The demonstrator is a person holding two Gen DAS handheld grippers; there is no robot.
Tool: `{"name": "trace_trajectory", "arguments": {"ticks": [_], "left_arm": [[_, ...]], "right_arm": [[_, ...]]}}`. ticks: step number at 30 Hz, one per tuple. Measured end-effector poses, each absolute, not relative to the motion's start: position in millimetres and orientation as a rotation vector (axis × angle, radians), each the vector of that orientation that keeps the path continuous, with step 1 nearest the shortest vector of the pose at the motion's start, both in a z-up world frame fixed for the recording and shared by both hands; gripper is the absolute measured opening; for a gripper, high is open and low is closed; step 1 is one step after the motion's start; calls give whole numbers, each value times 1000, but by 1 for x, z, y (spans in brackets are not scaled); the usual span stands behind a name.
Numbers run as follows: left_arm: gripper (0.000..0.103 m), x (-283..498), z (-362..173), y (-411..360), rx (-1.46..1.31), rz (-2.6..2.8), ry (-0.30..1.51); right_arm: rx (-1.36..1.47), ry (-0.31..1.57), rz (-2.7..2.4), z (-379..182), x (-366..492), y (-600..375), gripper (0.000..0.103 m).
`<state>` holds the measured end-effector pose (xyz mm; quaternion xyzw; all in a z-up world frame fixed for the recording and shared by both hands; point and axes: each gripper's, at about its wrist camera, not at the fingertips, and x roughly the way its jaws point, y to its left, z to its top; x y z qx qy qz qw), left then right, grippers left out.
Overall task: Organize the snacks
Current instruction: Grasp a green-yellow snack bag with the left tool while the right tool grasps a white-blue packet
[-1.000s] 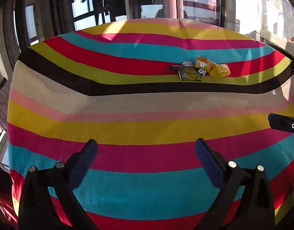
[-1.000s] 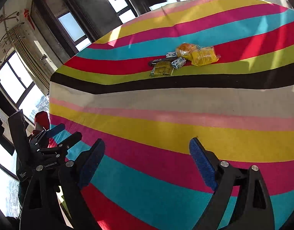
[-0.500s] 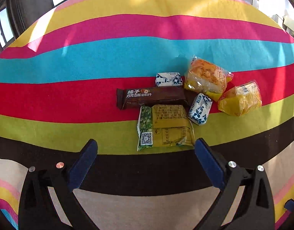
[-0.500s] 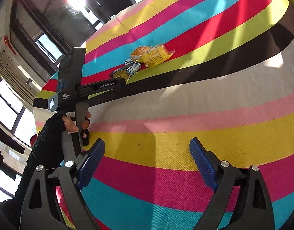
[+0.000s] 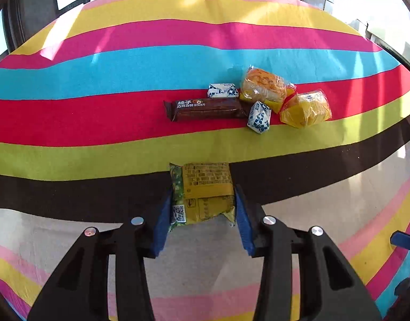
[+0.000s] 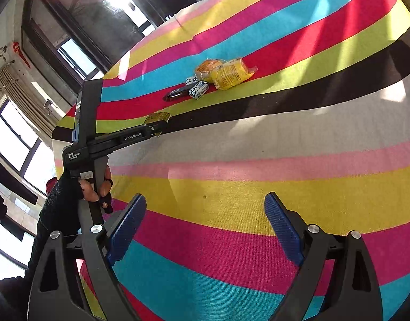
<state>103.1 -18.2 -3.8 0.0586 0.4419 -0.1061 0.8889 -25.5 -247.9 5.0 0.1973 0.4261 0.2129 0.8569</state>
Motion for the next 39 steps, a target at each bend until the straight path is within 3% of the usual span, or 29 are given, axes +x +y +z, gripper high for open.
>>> {"name": "trace_trajectory", "arguments": {"ticks": [5,10,18,28,29,32,35,36,39], "left_arm": [[44,42,-5,26,104,-217,913],[47,32,-6,31,78,-175,899],[52,27,0,34,92,-170,904],[59,28,0,34,97,-181,908],[59,28,0,34,98,-180,908],[61,29,0,34,98,-178,910],[71,31,-1,33,98,-183,917],[79,33,-2,33,102,-172,923],[82,34,-2,36,86,-172,926]], "right_arm": [[220,887,547,15,6,-217,87],[132,889,638,14,75,-191,87],[-58,919,599,7,166,-155,68],[-266,902,659,3,199,-146,67],[-285,903,666,2,198,-144,66],[-305,875,703,4,190,-140,35],[-266,850,721,10,169,-142,35],[-251,836,730,15,158,-143,35],[-232,785,719,31,120,-149,35]]}}
